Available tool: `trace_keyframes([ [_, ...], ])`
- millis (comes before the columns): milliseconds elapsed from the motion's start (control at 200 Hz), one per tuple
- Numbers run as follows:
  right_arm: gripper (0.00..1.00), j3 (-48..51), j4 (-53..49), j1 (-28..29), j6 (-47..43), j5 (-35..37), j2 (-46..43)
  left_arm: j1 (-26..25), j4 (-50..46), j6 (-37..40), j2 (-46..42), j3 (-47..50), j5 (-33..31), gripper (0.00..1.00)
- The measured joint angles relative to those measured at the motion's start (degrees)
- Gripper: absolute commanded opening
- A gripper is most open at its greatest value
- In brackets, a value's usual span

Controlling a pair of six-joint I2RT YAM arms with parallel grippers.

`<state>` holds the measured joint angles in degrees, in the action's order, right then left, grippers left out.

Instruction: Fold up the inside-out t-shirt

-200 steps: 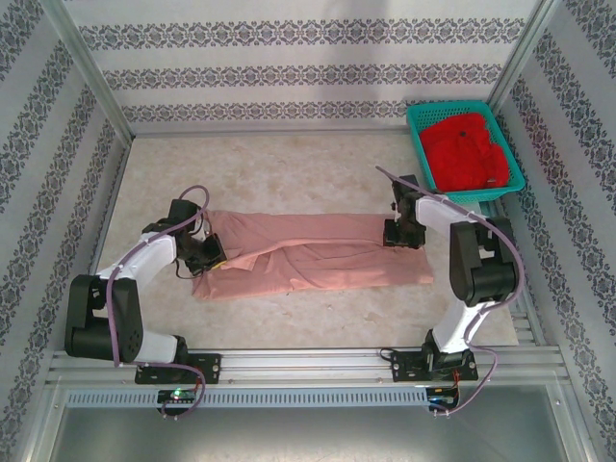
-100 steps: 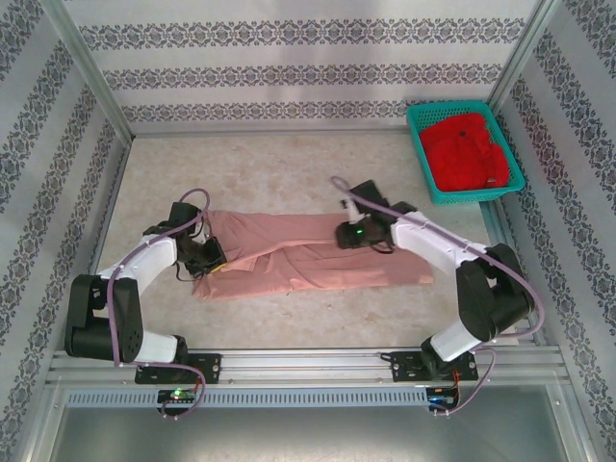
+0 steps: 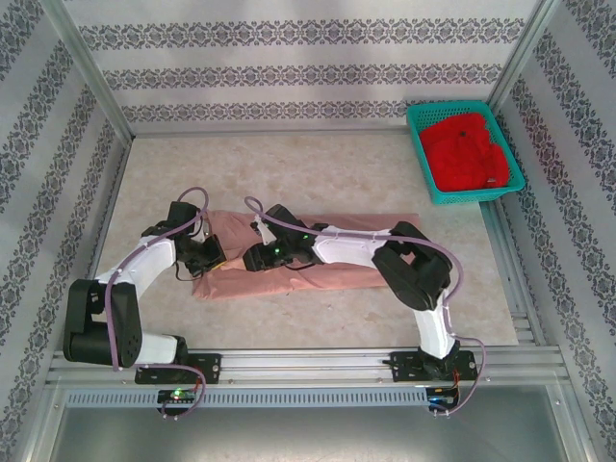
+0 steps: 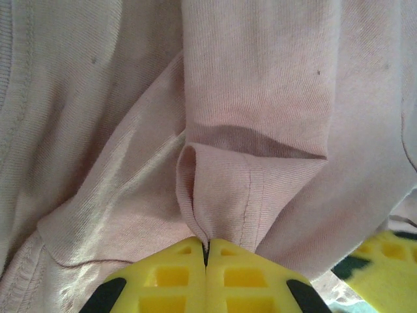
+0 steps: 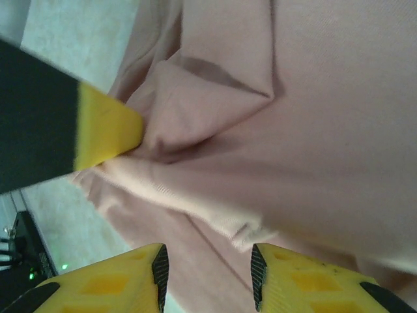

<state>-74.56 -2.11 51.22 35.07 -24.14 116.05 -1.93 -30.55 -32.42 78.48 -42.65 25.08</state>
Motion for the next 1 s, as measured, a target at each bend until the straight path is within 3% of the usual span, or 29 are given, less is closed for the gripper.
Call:
trace_keyframes([
  [415,0.43,-2.23,-4.68,0.22,1.2,1.46,2.86,0.02,-0.02,0.02,-0.33,0.0,-0.04,0.05],
  [999,0.1,-5.97,-4.96,0.79,1.73,1.88,6.38,0.0,0.0,0.28,-0.42,0.0,-0.04,0.06],
])
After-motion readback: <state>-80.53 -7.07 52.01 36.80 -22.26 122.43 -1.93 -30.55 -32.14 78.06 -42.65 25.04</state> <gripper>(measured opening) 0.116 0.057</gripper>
